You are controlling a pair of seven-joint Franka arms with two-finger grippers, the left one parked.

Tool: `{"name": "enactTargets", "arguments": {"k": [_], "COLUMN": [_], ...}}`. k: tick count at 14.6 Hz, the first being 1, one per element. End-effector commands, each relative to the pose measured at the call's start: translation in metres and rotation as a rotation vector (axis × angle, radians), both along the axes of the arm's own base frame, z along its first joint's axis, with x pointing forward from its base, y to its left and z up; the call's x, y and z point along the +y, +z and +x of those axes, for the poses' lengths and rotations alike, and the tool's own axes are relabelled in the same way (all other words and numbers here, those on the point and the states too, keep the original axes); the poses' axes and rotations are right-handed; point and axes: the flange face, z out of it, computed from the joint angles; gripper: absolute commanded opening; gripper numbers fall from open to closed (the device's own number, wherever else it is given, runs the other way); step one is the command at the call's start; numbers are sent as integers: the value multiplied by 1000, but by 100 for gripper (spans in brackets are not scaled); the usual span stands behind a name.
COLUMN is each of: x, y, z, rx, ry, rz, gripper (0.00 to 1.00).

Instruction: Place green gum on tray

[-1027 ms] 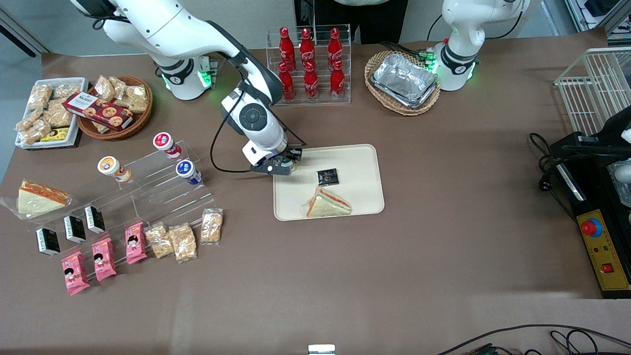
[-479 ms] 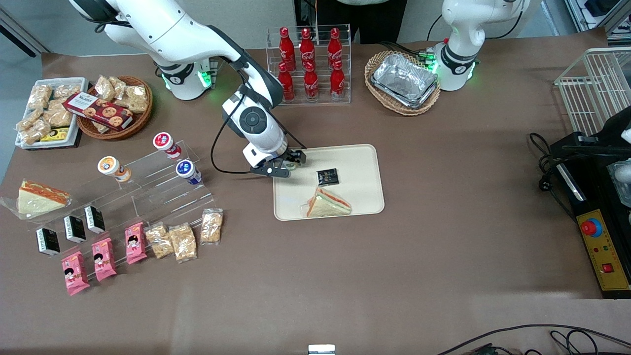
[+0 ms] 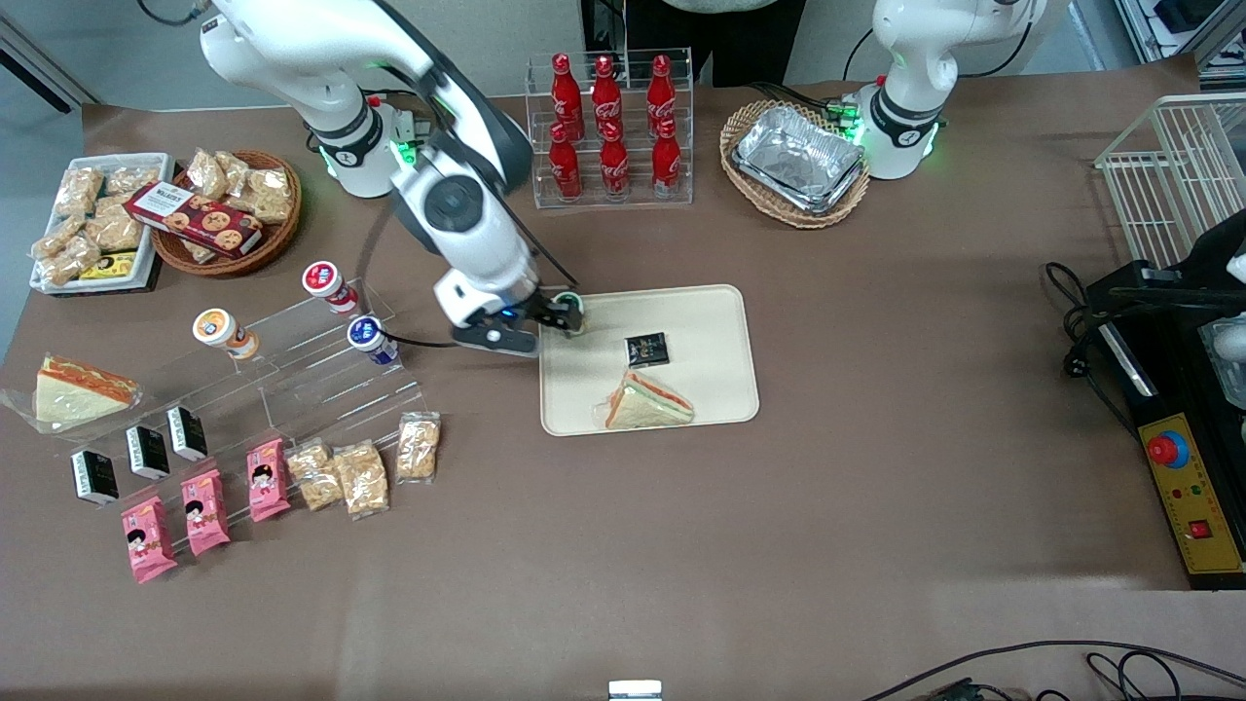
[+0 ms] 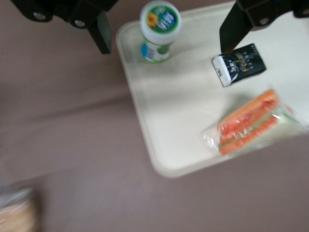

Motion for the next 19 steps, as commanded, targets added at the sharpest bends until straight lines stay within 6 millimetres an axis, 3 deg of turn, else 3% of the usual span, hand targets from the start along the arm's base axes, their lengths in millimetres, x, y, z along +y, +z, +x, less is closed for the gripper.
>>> {"name": "enactTargets", "arguments": {"k": [1,2,4,6,9,13,15,19], "x": [-34,-49,-99,-170,-278,-394,-420,-419], "y": [113,139,179,211,237,250,254,259], "z": [29,40,59,70,74,73,74,78], "rx": [23,41,65,53,61,30,23,14], "ry": [61,78,118,178,262,314,304,306], "rz": [-74,-84,-101,-64,-32,-31,-54,-80], "gripper": [100,100,100,100,100,100,100,100]}}
